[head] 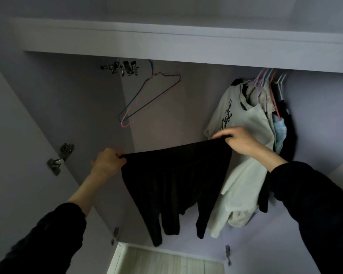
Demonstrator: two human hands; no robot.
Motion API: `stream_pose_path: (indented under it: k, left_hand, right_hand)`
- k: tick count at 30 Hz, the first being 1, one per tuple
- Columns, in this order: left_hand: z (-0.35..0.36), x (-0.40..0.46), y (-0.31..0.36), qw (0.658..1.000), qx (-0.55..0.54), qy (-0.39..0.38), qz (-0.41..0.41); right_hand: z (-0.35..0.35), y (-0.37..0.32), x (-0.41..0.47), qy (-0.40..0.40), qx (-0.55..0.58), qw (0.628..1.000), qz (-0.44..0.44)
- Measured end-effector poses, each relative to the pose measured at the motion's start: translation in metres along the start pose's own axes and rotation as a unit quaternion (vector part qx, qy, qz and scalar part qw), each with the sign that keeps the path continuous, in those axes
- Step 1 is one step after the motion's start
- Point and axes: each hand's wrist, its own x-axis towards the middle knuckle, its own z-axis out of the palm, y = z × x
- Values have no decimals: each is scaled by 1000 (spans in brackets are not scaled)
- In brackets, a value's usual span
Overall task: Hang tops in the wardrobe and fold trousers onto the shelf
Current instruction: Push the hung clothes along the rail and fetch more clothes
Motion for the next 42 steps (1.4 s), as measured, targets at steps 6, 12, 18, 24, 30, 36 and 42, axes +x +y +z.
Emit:
stream_pose_path:
  k: [6, 12, 18, 24, 30, 36, 42]
  left_hand:
    - [0, -7, -3, 943, -311, -71, -94]
    - [-17, -6, -3, 953, -300, 28, -20]
    - [-35, -12, -15, 977, -203, 61, 39]
    - [-59, -20, -22, 977, -208, 45, 13]
    - [-72, -24, -19, 977, -206, 4, 48]
    - [-74, -14, -25, 977, -212, 16, 33]
    - [-79, -3, -42, 975, -220, 12, 34]
  right_hand:
    - [11, -9, 4, -134, -11, 991, 9]
    - [27, -24, 7, -207, 32, 976, 52]
    - [56, -44, 32, -162, -145, 976, -2]
    - [101, -70, 67, -209, -43, 977, 2]
    - [131, -129, 101, -139, 309, 937, 82]
    - [153, -180, 146, -114, 580, 790, 165]
    - [159, -188, 163, -105, 691, 683, 213]
